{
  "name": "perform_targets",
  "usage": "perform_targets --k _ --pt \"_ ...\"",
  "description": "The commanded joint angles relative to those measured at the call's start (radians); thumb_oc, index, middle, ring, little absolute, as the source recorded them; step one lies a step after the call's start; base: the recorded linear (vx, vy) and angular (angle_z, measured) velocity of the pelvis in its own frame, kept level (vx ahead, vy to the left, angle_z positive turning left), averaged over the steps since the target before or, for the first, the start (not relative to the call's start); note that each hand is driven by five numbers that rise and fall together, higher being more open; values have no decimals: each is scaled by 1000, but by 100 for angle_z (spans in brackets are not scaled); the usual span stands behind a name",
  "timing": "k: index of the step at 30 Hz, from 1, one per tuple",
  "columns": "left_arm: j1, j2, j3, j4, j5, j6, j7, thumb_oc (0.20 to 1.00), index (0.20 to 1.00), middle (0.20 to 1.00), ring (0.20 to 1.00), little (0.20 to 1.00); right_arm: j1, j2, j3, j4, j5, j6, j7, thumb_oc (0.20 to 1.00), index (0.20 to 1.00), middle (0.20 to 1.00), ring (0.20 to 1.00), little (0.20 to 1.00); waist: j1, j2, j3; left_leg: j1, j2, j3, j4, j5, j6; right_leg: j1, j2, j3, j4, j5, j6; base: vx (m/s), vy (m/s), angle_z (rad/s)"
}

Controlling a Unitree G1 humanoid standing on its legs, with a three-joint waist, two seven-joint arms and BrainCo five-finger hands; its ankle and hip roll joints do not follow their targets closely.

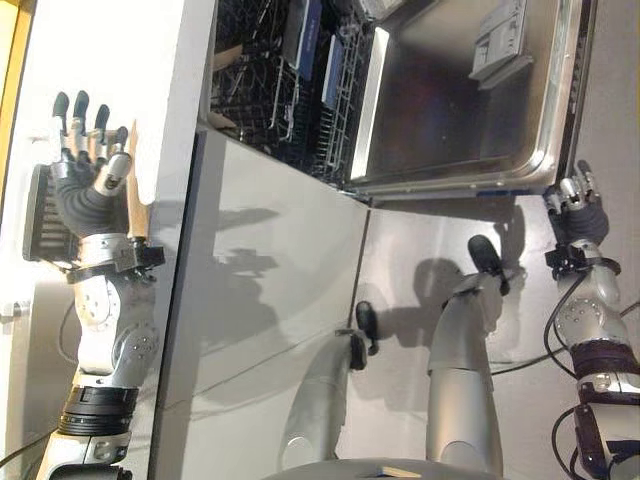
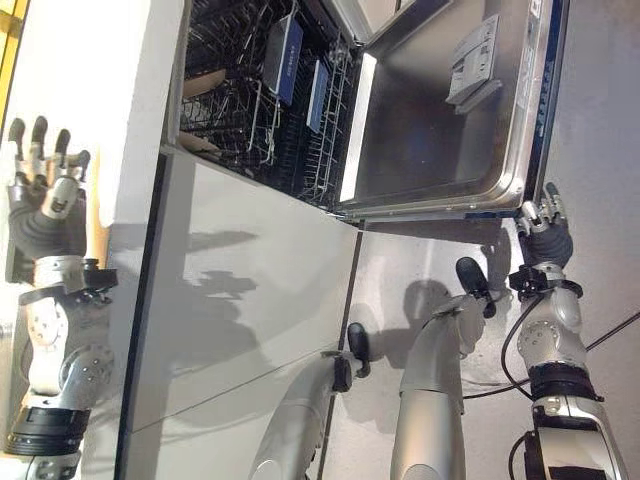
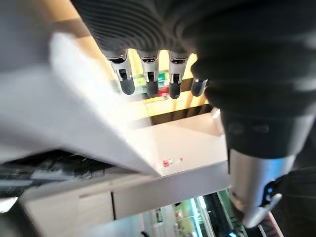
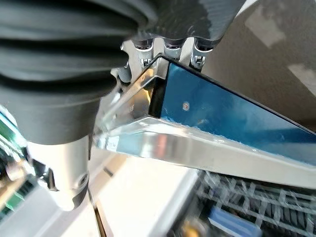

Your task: Pick up plates and place into dishwasher.

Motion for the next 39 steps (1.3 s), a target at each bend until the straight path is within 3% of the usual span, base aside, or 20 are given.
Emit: perform_targets --k 1,6,12,22,26,32,39 --pt "-8 -39 6 -53 -68 32 -34 1000 1000 1000 1000 1000 -264 2 162 -315 -119 -21 190 1000 1000 1000 1000 1000 13 29 124 231 75 -99 -255 52 -48 81 -65 -3 27 -14 -29 25 117 -37" --pt "6 -31 47 -54 -109 54 -47 1000 1000 1000 1000 1000 -252 6 161 -370 -149 -8 170 1000 1000 1000 1000 1000 37 -5 116 319 71 -117 -300 53 -43 165 -93 -42 -36 9 -25 11 76 42" --pt "24 -8 82 -41 -134 87 -63 1000 1000 1000 1000 1000 -212 36 173 -403 -168 -8 148 1000 1000 1000 1000 1000 86 -67 35 394 75 -145 -335 44 -35 266 -124 -92 -107 32 -24 57 21 27" --pt "48 31 120 -19 -79 175 -105 1000 1000 1000 1000 1000 -86 138 159 -441 -170 -38 140 1000 1000 1000 1000 1000 201 -254 -128 517 98 -200 -395 42 -18 573 -185 -239 -282 72 -9 108 -144 42" --pt "59 35 121 -8 -54 203 -146 1000 1000 1000 1000 1000 -33 174 157 -450 -162 -48 140 1000 1000 1000 1000 1000 242 -314 -193 567 124 -212 -444 53 -18 692 -195 -312 -366 92 0 153 -195 68" --pt "50 35 114 -7 -33 235 -176 1000 1000 1000 1000 1000 -9 187 162 -482 -171 -38 105 1000 1000 1000 1000 1000 291 -360 -258 642 152 -220 -529 79 -19 806 -200 -395 -439 105 8 77 -90 58" --pt "61 26 125 -12 -17 274 -223 1000 1000 1000 1000 1000 57 173 126 -549 -209 -41 57 1000 1000 1000 1000 1000 307 -389 -305 686 166 -210 -600 120 -23 844 -200 -442 -475 133 9 12 -79 24"
